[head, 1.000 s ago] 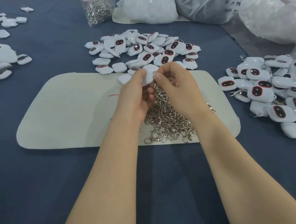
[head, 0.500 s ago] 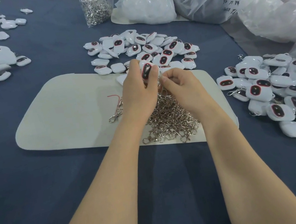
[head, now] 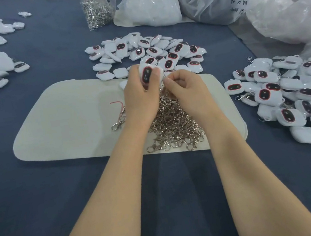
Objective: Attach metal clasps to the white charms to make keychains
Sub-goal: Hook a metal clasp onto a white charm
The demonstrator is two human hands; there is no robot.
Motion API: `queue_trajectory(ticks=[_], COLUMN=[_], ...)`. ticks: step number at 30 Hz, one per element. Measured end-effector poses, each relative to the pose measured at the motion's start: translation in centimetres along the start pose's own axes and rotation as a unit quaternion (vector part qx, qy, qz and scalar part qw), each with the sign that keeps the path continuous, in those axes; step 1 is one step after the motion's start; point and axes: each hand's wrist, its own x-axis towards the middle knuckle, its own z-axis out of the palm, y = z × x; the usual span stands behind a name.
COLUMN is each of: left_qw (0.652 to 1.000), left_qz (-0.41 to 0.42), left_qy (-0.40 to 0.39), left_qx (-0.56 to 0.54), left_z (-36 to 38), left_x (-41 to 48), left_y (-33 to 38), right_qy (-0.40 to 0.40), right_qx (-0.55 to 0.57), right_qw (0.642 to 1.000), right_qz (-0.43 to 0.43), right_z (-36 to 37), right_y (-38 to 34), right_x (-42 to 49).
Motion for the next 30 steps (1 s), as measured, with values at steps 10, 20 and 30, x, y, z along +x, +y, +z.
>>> queue_trajectory(ticks=[10, 20, 30], left_qw=[0.846, 0.868, 0.998], left_qz=[-0.349, -0.338, -0.048], left_qy=[-0.059, -0.033, -0.031], left_qx=[-0.399, -0.361, -0.033], left_z=[-1.3, -1.0, -0.3], left_x=[0.8, 0.7, -0.3], left_y=[1.0, 0.9, 0.8], right_qy=[0.041, 0.040, 0.049], right_qx=[-0.021, -0.079, -0.057], right_qw=[0.996, 0.991, 0.997], right_qz=[-0.074, -0.100, -0.036], right_z=[1.2, 1.3, 0.8], right_y=[0.0, 0.5, 0.6], right_x=[0.0, 0.0, 0.3])
